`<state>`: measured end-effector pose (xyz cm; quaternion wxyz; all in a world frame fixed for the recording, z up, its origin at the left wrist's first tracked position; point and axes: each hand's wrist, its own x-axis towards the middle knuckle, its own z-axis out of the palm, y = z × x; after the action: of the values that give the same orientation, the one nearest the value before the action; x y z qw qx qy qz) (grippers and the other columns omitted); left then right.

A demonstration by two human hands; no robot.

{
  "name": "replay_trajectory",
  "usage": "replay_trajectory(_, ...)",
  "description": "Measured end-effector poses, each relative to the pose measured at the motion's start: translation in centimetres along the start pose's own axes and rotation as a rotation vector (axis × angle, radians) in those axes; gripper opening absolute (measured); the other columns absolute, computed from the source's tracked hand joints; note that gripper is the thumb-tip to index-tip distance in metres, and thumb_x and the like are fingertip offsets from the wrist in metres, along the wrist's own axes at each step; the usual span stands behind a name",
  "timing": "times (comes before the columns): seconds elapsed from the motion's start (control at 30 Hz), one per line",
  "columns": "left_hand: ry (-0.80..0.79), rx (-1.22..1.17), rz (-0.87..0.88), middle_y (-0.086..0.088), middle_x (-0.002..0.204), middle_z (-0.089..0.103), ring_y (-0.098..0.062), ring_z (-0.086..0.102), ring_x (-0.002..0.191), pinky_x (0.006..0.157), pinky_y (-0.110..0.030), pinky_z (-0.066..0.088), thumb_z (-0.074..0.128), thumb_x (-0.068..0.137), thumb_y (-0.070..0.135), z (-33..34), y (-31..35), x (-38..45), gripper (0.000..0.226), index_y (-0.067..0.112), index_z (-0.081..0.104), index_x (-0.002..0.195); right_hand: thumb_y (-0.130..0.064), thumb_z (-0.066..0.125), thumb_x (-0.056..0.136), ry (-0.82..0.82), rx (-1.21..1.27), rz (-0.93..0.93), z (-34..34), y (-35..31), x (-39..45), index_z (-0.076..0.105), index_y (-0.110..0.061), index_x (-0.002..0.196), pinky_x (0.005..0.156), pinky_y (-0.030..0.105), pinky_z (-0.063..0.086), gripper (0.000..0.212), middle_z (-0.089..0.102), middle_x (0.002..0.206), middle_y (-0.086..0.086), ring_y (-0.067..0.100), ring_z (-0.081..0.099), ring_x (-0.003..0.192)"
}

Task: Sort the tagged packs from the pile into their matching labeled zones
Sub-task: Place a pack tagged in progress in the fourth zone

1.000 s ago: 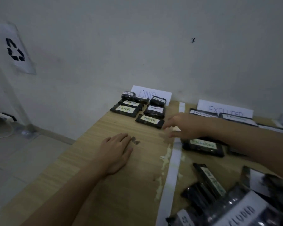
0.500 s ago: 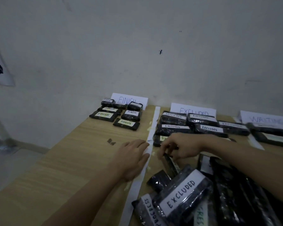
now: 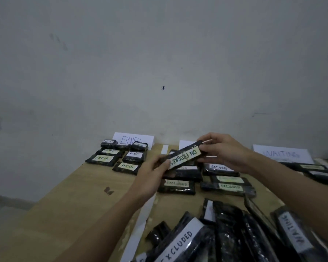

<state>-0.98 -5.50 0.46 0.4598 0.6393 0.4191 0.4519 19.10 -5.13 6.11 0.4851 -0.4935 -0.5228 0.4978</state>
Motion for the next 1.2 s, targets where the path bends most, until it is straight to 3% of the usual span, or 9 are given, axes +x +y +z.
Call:
replay_trajectory(0.07, 0.068, -0.171, -0.031, -0.004, 0.095, 0.069, -0.007, 0.069, 0.069, 0.060, -0.020, 0.055, 0.048, 0.095, 0.015, 0.6, 1.1, 0.7, 0.014, 0.015, 0.060, 0.102, 0.008, 0.049, 0.090, 0.060, 0.148, 0.016, -0.6, 0.2, -0.9, 0.053, 0.000, 0.088, 0.063, 0.032, 0.060, 0.009, 0.059, 0.096, 0.023, 0.031, 0.066, 0.086)
replay_trajectory(0.2, 0.140, -0.271, -0.038, -0.006, 0.093, 0.069, -0.013, 0.068, 0.075, 0.059, -0.019, 0.055, 0.052, 0.093, 0.019, 2.0, 2.3, 1.8, 0.021, 0.009, 0.059, 0.109, 0.007, 0.052, 0.088, 0.083, 0.277, 0.032, -2.0, 0.9, -2.7, 0.052, -0.003, 0.088, 0.069, 0.037, 0.060, 0.011, 0.059, 0.100, 0.022, 0.031, 0.065, 0.088)
replay_trajectory(0.37, 0.167, -0.332, -0.033, -0.010, 0.095, 0.072, -0.019, 0.070, 0.084, 0.065, -0.024, 0.056, 0.053, 0.091, 0.029, 4.2, 3.8, 2.6, 0.031, 0.005, 0.060, 0.110, 0.005, 0.062, 0.082, 0.099, -0.119, 0.011, -3.7, 1.1, -5.0, 0.059, -0.007, 0.087, 0.054, 0.026, 0.048, 0.013, 0.066, 0.092, 0.016, 0.020, 0.063, 0.074)
replay_trajectory(0.5, 0.052, -0.247, 0.007, -0.005, 0.093, 0.074, -0.020, 0.070, 0.088, 0.080, -0.036, 0.055, 0.062, 0.083, 0.041, 6.6, 5.1, 2.3, 0.034, 0.014, 0.064, 0.103, 0.011, 0.062, 0.080, 0.145, 0.061, -0.034, -4.1, 1.1, -6.3, 0.060, -0.002, 0.084, 0.067, 0.028, 0.057, 0.013, 0.069, 0.085, 0.017, 0.026, 0.065, 0.073)
replay_trajectory(0.63, -0.092, -0.212, 0.074, -0.012, 0.102, 0.071, -0.024, 0.070, 0.090, 0.080, -0.037, 0.056, 0.061, 0.087, 0.014, 9.9, 6.4, 1.5, 0.022, 0.007, 0.061, 0.108, 0.012, 0.062, 0.079, 0.166, 0.253, -0.058, -4.9, 0.7, -8.1, 0.058, 0.001, 0.084, 0.067, 0.028, 0.059, 0.013, 0.066, 0.081, 0.018, 0.027, 0.065, 0.068)
replay_trajectory(0.73, -0.148, -0.077, 0.117, -0.013, 0.100, 0.069, -0.026, 0.068, 0.090, 0.076, -0.032, 0.057, 0.058, 0.089, 0.010, 11.6, 7.4, 1.8, 0.014, 0.012, 0.063, 0.101, -0.007, 0.074, 0.076, 0.390, -0.376, -0.216, -7.3, 1.2, -9.4, 0.058, -0.009, 0.098, 0.075, 0.031, 0.056, 0.026, 0.063, 0.095, 0.009, 0.019, 0.063, 0.079)
replay_trajectory(0.8, -0.189, 0.112, 0.157, -0.008, 0.093, 0.067, -0.022, 0.065, 0.080, 0.061, -0.028, 0.054, 0.056, 0.090, 0.012, 12.9, 7.8, 2.3, 0.013, 0.023, 0.064, 0.092, -0.011, 0.073, 0.074, 0.594, -0.870, -0.517, -9.7, 1.6, -10.6, 0.054, -0.014, 0.109, 0.079, 0.026, 0.048, 0.039, 0.056, 0.106, 0.003, 0.017, 0.057, 0.093)
replay_trajectory(0.9, -0.330, 0.417, 0.275, 0.000, 0.093, 0.066, -0.012, 0.059, 0.072, 0.057, -0.020, 0.044, 0.056, 0.091, 0.021, 16.0, 8.3, 2.8, 0.011, 0.027, 0.063, 0.096, -0.006, 0.073, 0.065, 0.649, -1.400, -0.829, -13.3, 2.1, -12.6, 0.052, -0.012, 0.118, 0.082, 0.032, 0.040, 0.057, 0.056, 0.116, 0.011, 0.025, 0.050, 0.105)
replay_trajectory(1.2, -0.630, 0.465, 0.441, -0.005, 0.089, 0.066, -0.011, 0.057, 0.058, 0.058, -0.026, 0.048, 0.052, 0.093, 0.023, 31.1, 10.5, 1.9, 0.015, 0.018, 0.063, 0.101, -0.015, 0.075, 0.065, 0.633, -1.661, -0.664, -24.5, 4.7, -19.3, 0.065, -0.008, 0.104, 0.070, 0.040, 0.053, 0.041, 0.064, 0.100, 0.008, 0.029, 0.060, 0.091)
